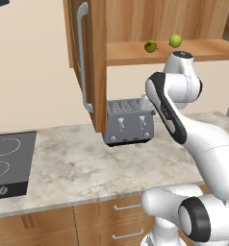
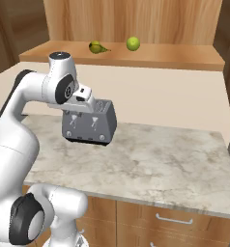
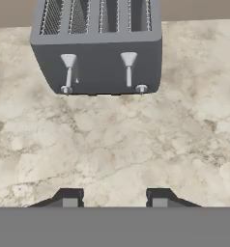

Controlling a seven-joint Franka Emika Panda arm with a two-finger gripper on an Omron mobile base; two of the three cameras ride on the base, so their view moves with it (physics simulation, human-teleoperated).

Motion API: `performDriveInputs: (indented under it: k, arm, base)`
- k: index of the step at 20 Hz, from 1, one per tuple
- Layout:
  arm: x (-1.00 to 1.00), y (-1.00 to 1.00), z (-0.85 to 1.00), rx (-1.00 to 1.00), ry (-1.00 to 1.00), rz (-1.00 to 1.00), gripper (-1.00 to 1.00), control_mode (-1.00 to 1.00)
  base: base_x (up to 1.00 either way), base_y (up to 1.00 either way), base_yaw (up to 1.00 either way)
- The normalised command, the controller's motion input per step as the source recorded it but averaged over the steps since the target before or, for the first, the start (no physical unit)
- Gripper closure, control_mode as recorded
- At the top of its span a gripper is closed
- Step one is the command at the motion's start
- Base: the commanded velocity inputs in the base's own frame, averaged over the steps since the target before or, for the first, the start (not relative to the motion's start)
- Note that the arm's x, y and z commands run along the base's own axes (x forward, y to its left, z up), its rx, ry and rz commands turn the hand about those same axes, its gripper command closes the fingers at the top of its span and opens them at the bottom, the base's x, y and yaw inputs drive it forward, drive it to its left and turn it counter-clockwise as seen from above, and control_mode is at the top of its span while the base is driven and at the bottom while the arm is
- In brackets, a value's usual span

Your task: Pick the pears from the cabinet and place them in one bowl. Pick the potato from the sink and place it in the other bowl.

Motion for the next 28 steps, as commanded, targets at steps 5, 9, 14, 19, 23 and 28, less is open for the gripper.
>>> performDriveInputs:
  k: [5, 9, 14, 19, 23, 28]
  arm:
    - [-0.03, 0.0, 0.0, 0.0, 0.0, 0.0, -1.0, -1.0]
    - [-0.21, 0.0, 0.25, -0.04, -0.21, -0.02, -1.0, -1.0]
    - [-0.08, 0.01, 0.49, -0.13, -0.38, -0.14, -1.0, -1.0]
    - [-0.06, 0.01, 0.59, -0.03, -0.36, -0.1, -1.0, -1.0]
    - [-0.17, -0.04, 0.71, 0.0, -0.17, -0.04, -1.0, -1.0]
    - [-0.09, -0.05, 0.68, 0.02, -0.16, -0.01, -1.0, -1.0]
  base:
    - [0.0, 0.0, 0.0]
    - [0.0, 0.0, 0.0]
    - [0.0, 0.0, 0.0]
    - [0.0, 0.0, 0.0]
    - [0.0, 0.0, 0.0]
    - [0.0, 0.0, 0.0]
